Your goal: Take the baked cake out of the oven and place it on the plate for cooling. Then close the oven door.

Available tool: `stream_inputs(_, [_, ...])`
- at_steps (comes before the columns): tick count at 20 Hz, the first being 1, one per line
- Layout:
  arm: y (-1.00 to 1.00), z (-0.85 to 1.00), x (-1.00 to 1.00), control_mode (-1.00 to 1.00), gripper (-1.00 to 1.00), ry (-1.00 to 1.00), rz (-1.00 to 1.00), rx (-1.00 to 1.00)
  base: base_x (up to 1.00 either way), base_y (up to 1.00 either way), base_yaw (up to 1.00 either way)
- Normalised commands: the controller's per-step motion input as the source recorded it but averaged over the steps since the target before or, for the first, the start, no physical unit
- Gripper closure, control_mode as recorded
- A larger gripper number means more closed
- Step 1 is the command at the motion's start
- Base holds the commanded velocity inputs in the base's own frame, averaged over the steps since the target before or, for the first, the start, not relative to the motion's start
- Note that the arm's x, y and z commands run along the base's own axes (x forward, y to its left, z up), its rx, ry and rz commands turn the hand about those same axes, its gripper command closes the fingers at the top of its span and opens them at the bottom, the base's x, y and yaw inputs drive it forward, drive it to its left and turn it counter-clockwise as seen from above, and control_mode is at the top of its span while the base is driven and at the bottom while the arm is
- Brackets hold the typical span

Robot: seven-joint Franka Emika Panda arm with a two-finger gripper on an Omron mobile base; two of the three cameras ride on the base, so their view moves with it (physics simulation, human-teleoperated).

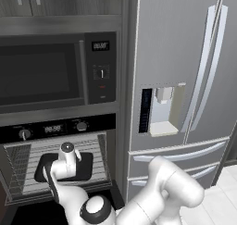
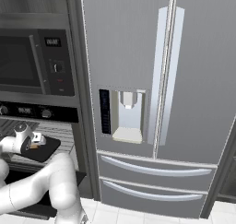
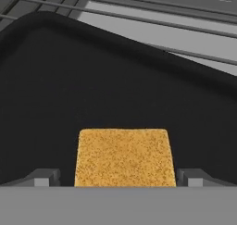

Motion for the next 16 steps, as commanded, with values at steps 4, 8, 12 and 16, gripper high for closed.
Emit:
stream_inputs(4, [0.01,-0.20,-0.08,-1.00,1.00,0.01,0.05,0.00,0.00,0.00,0.00])
stream_inputs(8, [0.00,-0.26,-0.15,-1.00,1.00,0.00,0.09,0.00,0.00,0.00,0.00])
stream_inputs(12, [-0.02,-0.06,-0.26,-1.00,1.00,0.00,0.08,0.00,0.00,0.00,0.00])
stream_inputs(16, [-0.04,0.17,-0.25,-1.00,1.00,0.00,0.00,0.00,0.00,0.00,0.00])
